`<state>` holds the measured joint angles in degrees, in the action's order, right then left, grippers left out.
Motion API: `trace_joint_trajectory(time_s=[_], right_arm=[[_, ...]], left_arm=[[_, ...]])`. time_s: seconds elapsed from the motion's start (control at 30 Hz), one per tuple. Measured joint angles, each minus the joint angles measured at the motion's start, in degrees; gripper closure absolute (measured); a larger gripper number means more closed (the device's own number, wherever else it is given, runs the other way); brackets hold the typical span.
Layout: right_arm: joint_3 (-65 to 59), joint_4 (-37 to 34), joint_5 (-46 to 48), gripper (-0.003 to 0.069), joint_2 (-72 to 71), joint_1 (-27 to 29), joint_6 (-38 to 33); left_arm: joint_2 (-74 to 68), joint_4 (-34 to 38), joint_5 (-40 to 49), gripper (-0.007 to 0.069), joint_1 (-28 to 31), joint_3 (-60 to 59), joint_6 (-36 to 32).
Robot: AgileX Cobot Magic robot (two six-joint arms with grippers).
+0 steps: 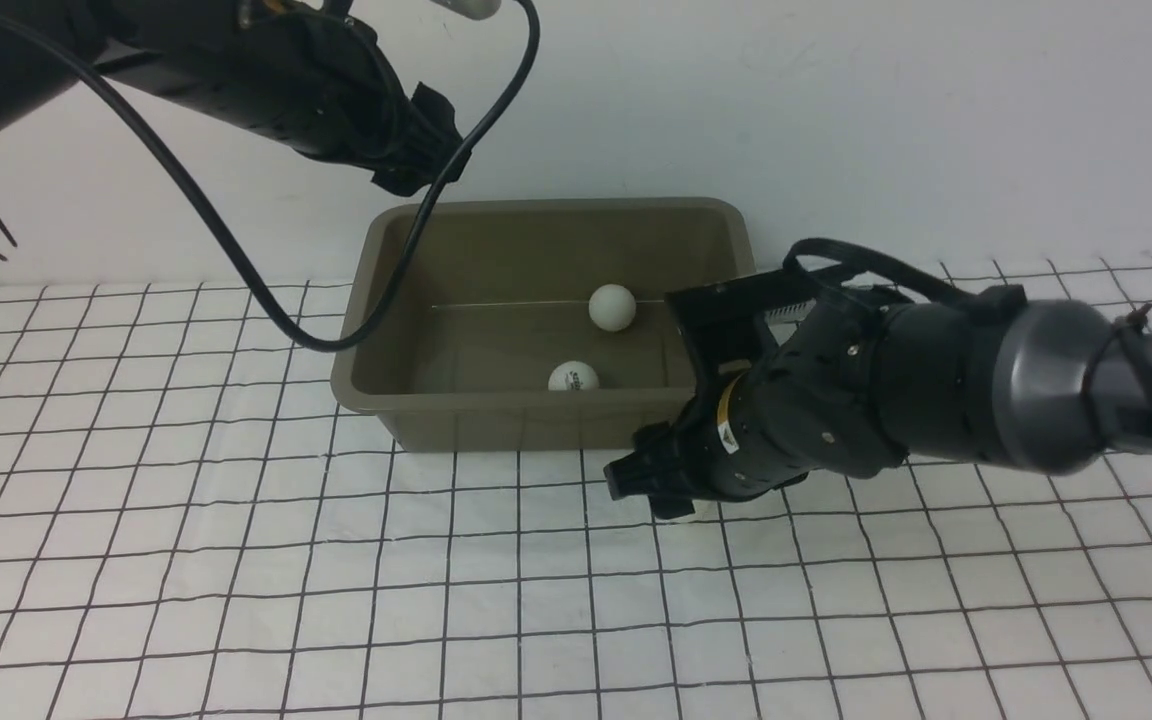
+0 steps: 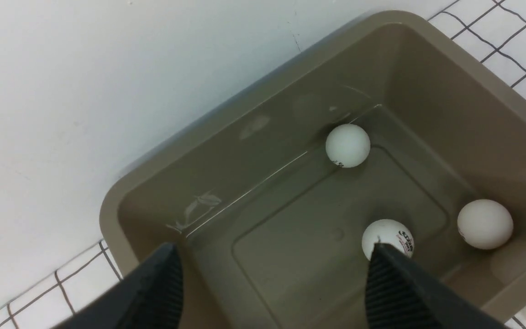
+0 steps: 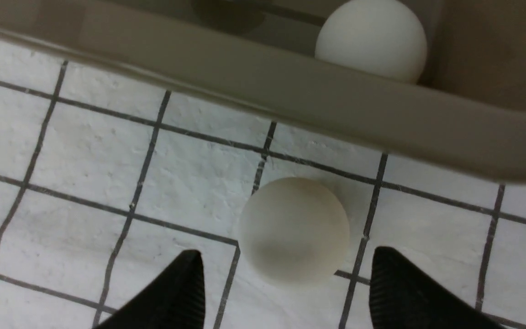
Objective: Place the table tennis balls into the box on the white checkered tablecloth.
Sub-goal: 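Reach for and grasp a ping pong ball on the table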
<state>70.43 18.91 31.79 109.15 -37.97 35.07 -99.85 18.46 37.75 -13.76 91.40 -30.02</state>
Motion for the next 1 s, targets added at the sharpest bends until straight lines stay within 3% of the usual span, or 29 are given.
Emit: trace_joint_trajectory(time_s=[0.4, 1.0], right_arm=[[0.0, 6.11, -1.31, 0.0218, 0.19, 0.0, 4.84], [0.08, 6.01, -2.44, 0.0218, 4.43, 0.0, 4.99]], left_arm=[[0.0, 0.0, 1.59, 0.0143, 0.0, 0.0, 0.0], [0.0, 0.0, 2.49, 0.0143, 0.0, 0.0, 0.0]])
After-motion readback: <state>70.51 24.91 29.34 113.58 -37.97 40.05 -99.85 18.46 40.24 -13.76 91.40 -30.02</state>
